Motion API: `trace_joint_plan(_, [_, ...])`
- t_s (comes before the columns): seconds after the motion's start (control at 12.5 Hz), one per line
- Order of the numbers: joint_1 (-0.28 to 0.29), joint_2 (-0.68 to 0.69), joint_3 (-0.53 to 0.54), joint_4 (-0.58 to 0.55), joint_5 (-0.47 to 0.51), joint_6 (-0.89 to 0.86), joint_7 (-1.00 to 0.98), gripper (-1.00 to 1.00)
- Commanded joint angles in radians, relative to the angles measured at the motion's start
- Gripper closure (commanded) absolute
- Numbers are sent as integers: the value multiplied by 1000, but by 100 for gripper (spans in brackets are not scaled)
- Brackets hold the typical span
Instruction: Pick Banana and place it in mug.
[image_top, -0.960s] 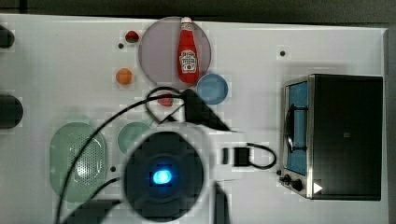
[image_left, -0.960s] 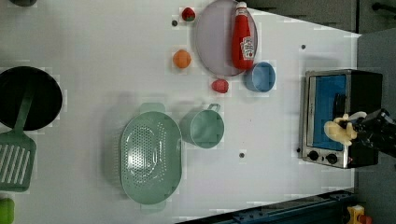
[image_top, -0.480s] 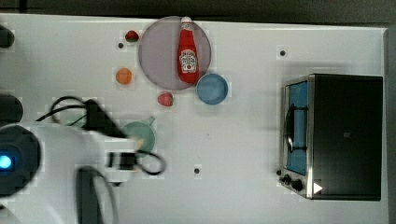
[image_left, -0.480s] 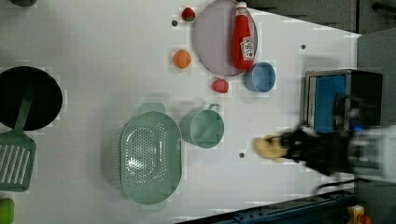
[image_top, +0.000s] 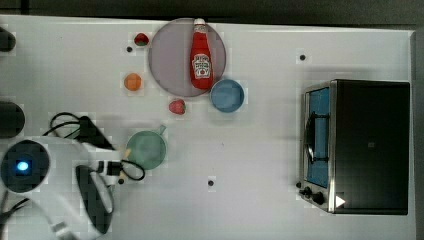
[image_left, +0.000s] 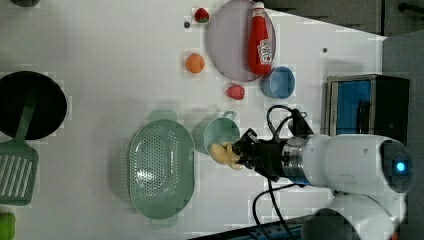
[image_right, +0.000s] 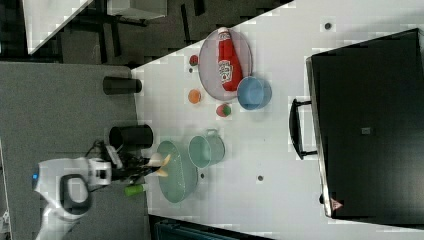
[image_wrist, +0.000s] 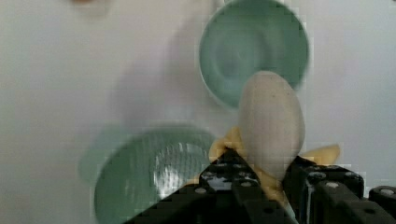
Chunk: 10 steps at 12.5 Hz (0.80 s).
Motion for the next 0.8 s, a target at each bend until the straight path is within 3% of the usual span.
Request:
trace_joint_plan(0.08, [-39,21,-18,-69,-61,121,88,53])
trace_joint_plan(0.4, [-37,75,-10,-117,-72,209,197,48])
trace_joint_plan(0.8, [-38,71,-15,-116,-72,222,199,-68])
